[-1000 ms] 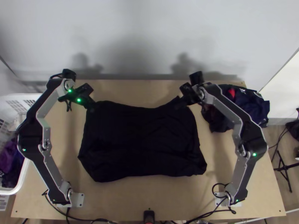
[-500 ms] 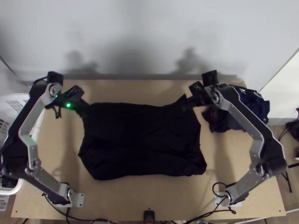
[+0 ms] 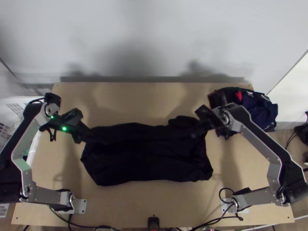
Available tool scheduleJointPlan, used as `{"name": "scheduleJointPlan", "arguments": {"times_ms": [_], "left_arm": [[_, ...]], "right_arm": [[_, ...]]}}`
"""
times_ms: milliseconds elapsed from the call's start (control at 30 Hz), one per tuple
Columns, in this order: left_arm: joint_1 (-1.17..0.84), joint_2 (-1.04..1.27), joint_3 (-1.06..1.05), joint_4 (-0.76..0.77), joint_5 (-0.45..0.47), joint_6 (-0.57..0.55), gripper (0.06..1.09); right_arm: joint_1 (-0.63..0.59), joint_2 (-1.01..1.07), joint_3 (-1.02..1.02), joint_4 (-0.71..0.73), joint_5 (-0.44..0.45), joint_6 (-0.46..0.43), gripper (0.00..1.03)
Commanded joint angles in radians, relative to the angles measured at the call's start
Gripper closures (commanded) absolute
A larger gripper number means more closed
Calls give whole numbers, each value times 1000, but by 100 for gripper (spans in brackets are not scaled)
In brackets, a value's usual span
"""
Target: Fold the t-shirt
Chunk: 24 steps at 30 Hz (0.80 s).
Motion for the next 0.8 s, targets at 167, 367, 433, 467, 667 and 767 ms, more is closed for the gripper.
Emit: {"name": "scheduleJointPlan", "arguments": {"times_ms": [167,367,433,467,667,767], "left_arm": [[-8,-4,-125,-76,-47,105,105],[33,-22,-140,-83,-78,142,105],[67,-27,-120,-91,-76,154,105],[81,-27,-108,-102,-76,157,105],[67,-61,-136,-157,-75,190,105],[12,-67,-192,-151,-79,188,105]], "right_arm": [[42,-47,-158,-52,-2,-43,100],[42,-75,-239,-73,16,-48,100],[35,-98,-251,-79,30,-48,100],[25,-113,-253,-88,30,-48,100],[28,-185,-293,-128,29,-39,100],[55,-181,-332,-121,33,-37,100]]}}
